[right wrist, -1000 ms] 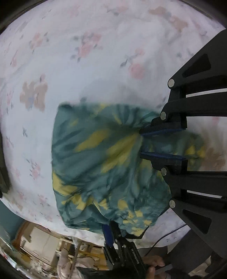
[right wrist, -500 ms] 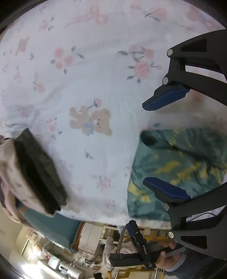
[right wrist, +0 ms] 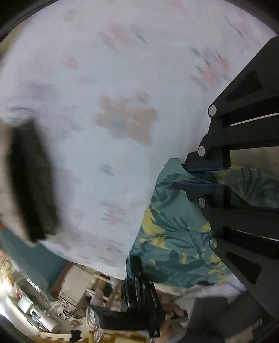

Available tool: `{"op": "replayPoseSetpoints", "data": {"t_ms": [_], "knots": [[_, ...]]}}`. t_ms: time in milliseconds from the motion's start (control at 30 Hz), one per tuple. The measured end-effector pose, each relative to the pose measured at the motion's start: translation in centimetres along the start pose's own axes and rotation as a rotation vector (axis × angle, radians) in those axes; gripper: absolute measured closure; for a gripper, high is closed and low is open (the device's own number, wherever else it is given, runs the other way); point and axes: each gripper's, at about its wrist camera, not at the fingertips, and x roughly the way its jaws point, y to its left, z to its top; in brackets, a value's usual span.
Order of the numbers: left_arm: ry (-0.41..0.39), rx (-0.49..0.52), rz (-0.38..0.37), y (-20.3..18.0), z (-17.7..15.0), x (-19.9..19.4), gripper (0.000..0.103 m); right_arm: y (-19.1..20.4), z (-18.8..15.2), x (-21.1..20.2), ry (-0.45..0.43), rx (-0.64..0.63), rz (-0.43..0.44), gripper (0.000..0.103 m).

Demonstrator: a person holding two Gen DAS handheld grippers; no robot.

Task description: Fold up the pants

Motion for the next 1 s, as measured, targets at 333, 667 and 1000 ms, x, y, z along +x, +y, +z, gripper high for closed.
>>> {"op": "replayPoseSetpoints", "data": {"t_ms": [333, 667, 1000], "knots": [[-0.214, 0.276, 0.102, -4.0, -1.7, -4.0, 0.095, 1.7, -1.2, -3.8, -0.17, -0.137, -0.071, 0.096], [-0.232, 0.427, 0.107, -4.6, -6.7, -6.4, 0.095, 6.3, -5.7, -6.6, -0.22, -0.328, -0.145, 0.097], [-0.196, 0.593, 0.079, -8.2, -13.8, -7.9, 0.095, 8.7, -13.6, -6.2, -0.065, -0.451, -0.2, 0.098]]}}
